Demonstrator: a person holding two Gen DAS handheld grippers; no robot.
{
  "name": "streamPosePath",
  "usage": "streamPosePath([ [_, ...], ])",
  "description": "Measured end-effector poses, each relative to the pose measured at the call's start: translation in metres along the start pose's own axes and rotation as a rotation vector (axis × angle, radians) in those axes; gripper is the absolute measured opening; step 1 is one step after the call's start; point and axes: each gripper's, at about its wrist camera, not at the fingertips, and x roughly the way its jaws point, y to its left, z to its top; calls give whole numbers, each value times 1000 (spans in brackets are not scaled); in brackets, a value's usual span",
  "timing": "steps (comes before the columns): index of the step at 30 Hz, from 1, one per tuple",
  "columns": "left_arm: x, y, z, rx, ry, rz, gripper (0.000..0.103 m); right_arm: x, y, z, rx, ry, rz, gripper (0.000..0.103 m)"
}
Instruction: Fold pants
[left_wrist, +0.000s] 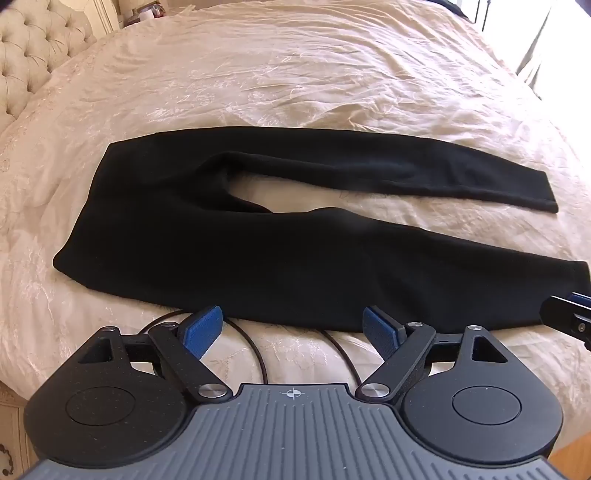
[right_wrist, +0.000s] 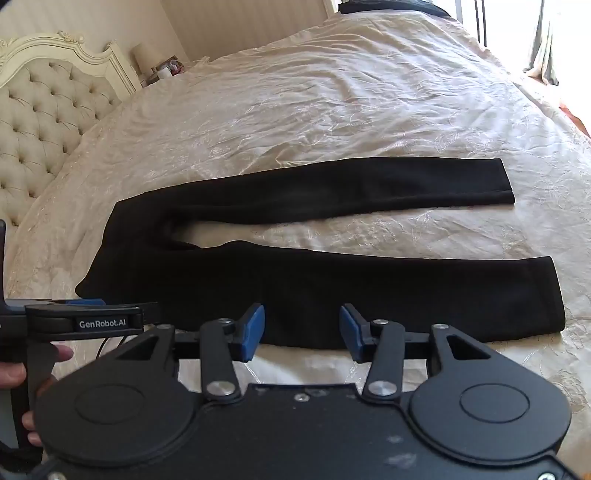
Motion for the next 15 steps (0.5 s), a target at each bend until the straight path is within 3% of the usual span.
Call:
streamPosePath([
  [8,-6,2,-5,23,-21,26,83,0,3,-1,38,21,-39,50],
  [15,-9,-2,2,10,7,35,83,4,0,2,52,44,-47,52],
])
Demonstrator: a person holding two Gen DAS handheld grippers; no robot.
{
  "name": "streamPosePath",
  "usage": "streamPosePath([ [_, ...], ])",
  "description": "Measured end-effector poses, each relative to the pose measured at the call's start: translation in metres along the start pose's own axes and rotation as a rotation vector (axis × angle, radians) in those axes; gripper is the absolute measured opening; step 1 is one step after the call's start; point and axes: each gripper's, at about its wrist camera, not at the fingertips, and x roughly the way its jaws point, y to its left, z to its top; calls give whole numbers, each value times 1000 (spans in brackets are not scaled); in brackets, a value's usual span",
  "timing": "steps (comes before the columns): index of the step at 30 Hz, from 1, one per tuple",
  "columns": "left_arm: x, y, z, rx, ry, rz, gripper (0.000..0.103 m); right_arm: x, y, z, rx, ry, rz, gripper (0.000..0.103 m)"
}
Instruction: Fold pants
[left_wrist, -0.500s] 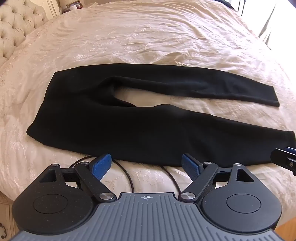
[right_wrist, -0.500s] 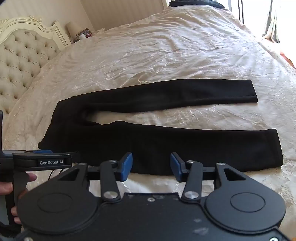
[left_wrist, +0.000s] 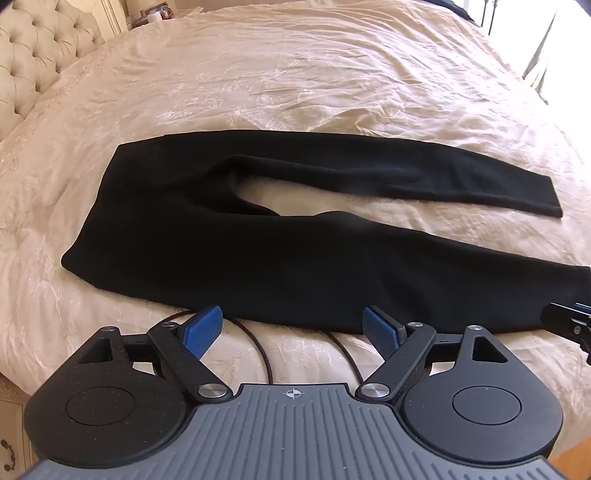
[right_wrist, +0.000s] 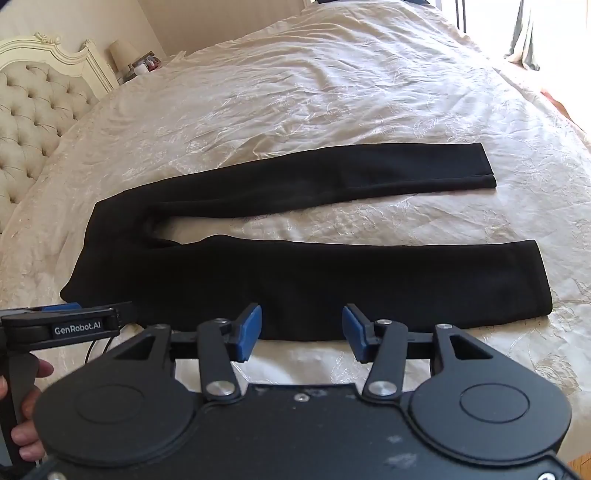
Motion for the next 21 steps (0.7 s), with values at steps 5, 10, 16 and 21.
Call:
streamPosePath([
  [5,2,1,0,2,2,5,83,-1,0,0,-2,-2,-1,53],
  [10,2,1,-1,-1,3,9,83,2,1,2,-8,6,-3,53],
  [16,2,2,-2,-1,2,11,83,4,3,3,-19,14,-21,53],
  [21,3,2,-4,1,1,14,83,6,2,4,-19,30,-43,54],
])
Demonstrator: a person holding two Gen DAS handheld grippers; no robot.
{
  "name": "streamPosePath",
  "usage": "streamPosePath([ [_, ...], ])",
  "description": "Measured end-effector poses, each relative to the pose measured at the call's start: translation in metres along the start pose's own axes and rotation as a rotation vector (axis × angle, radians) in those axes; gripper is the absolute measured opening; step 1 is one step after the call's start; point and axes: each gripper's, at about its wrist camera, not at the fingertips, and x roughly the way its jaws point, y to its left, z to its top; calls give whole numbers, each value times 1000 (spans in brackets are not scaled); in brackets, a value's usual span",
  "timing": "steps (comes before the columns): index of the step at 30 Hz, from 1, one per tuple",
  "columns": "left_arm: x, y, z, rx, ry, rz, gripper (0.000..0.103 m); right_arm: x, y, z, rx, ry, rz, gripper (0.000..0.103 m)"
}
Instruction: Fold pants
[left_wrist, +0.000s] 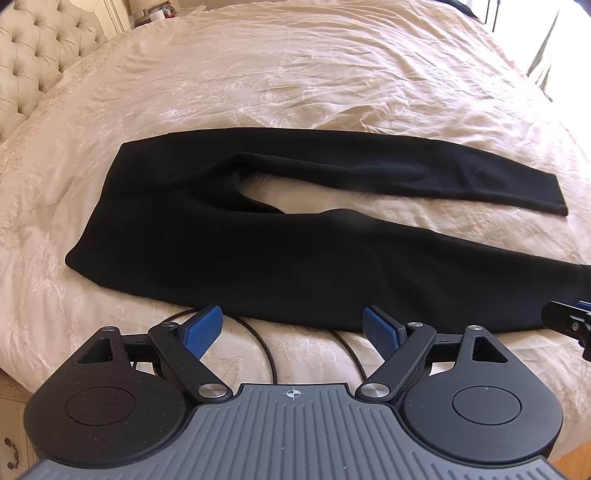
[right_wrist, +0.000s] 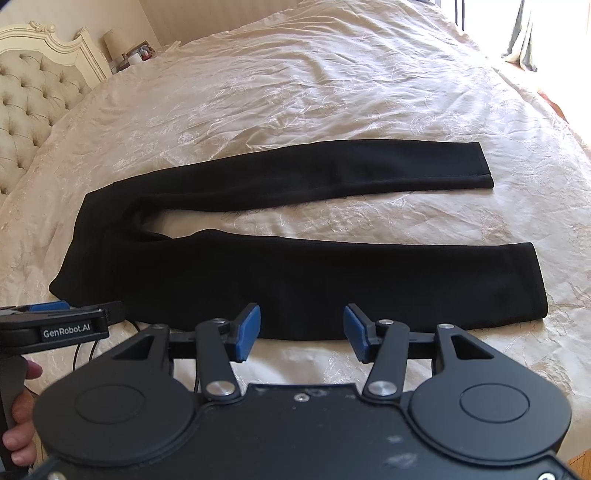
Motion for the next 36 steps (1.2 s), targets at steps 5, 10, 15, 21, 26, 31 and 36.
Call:
streamPosePath([
  [5,1,0,-2,5,-2,7,83,2,0,1,-1,13,-21,54],
  [10,2,-2,0,12,1,18,83,3,-2,2,6,23,-46,54],
  [15,1,-5,1,23,1,30,83,5,-4,2,22,32,-60,54],
  [21,2,-9,2,30,3,43,83,6,-4,3,31,36,-66,55],
  [26,2,-9,2,30,4,42,83,7,-4,3,33,35,-65,55],
  [31,3,-8,1,29,9,40,83,9,-3,3,31,41,-65,55],
  [36,4,-7,2,28,14,35,83,10,-4,3,38,43,-66,55],
])
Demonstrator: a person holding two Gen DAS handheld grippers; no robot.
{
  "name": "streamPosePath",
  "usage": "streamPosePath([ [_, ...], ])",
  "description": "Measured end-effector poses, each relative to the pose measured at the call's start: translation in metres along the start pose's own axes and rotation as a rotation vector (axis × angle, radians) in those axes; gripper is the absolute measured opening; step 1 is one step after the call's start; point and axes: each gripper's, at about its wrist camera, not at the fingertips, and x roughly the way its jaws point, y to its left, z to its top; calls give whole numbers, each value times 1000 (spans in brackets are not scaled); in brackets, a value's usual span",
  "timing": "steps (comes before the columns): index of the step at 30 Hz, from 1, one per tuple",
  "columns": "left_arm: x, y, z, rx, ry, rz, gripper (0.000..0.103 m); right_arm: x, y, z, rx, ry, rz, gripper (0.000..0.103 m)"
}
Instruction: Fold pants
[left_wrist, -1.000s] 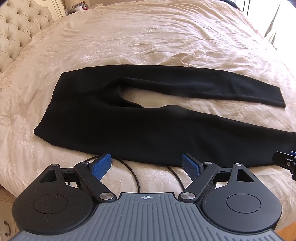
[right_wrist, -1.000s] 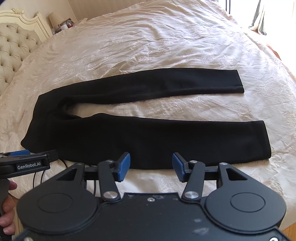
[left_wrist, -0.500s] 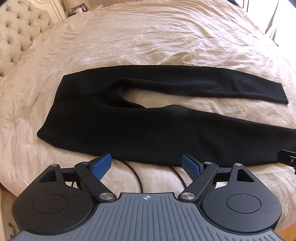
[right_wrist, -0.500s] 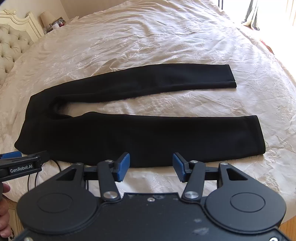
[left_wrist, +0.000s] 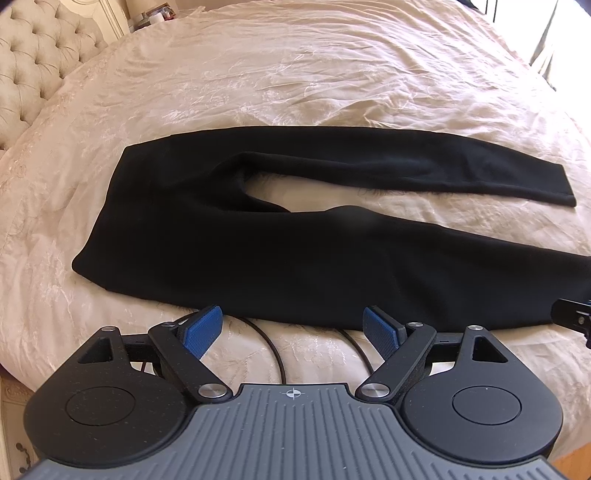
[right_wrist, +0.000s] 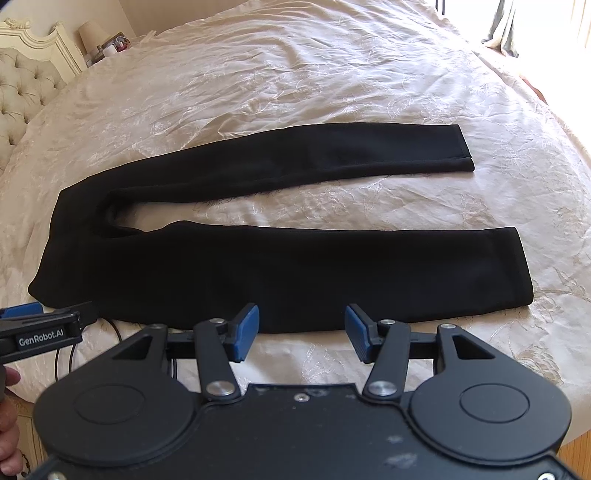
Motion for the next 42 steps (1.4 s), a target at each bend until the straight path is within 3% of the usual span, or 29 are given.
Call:
streamPosePath([
  [15,4,29,8,26,2,-22,83,5,20,-1,49,9,-23,55],
  [42,53,119,43,122,5,-181,82,10,97,-14,220,-29,-211,55],
])
